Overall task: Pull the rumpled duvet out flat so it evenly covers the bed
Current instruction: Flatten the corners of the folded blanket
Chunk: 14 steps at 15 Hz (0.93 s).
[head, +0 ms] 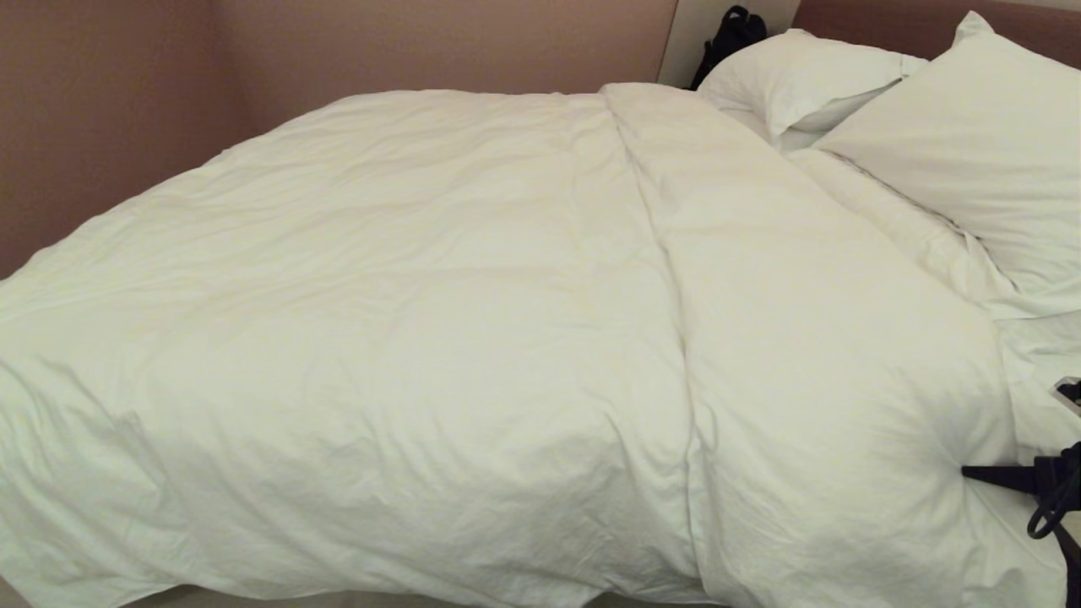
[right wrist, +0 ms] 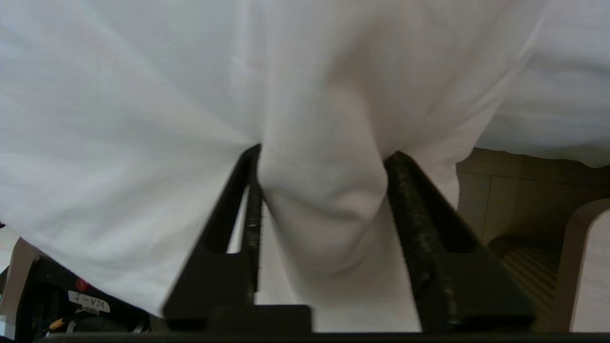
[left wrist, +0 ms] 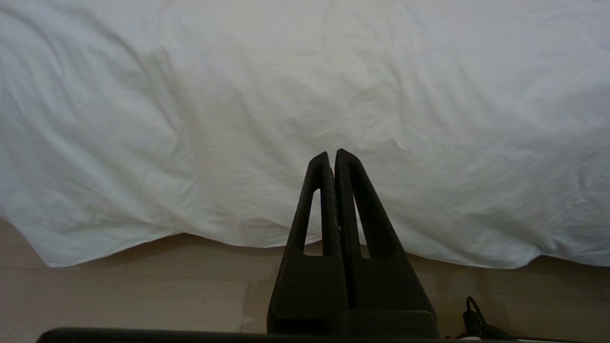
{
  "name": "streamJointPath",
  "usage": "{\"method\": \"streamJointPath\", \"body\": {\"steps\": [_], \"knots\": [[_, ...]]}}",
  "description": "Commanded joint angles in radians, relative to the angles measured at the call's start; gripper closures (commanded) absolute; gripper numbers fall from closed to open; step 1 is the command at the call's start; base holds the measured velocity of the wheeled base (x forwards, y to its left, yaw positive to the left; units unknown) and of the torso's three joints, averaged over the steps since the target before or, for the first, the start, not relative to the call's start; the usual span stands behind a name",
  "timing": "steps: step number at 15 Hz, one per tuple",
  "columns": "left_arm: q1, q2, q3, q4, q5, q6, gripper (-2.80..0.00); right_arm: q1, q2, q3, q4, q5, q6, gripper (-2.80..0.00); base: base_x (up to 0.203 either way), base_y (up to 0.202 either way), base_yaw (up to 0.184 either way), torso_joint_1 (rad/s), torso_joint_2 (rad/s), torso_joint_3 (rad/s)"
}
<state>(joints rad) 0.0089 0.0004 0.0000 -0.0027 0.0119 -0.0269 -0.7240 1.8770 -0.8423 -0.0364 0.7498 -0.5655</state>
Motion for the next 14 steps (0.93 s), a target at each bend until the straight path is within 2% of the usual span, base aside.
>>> {"method": "streamJointPath", "body": {"steps": [1, 6, 9, 11, 14], "knots": [[0.0, 0.0, 0.0, 0.0, 0.0, -0.001, 0.0, 0.0, 0.002, 0.0, 0.0, 0.005, -0.002, 0.0, 0.0, 0.0, 0.0, 0.0, 0.0, 0.0], [0.0, 0.0, 0.0, 0.0, 0.0, -0.001, 0.0, -0.003, 0.008, 0.001, 0.003, -0.018, -0.002, 0.0, 0.0, 0.0, 0.0, 0.0, 0.0, 0.0], [0.0, 0.0, 0.0, 0.0, 0.0, -0.001, 0.0, -0.014, 0.004, 0.013, 0.003, -0.087, -0.003, 0.0, 0.0, 0.0, 0.0, 0.0, 0.0, 0.0], [0.0, 0.0, 0.0, 0.0, 0.0, -0.001, 0.0, -0.02, -0.014, 0.025, 0.001, -0.176, -0.007, 0.0, 0.0, 0.0, 0.0, 0.0, 0.0, 0.0], [0.0, 0.0, 0.0, 0.0, 0.0, -0.001, 0.0, -0.03, -0.062, 0.031, 0.001, -0.232, -0.008, 0.0, 0.0, 0.0, 0.0, 0.0, 0.0, 0.0]]}}
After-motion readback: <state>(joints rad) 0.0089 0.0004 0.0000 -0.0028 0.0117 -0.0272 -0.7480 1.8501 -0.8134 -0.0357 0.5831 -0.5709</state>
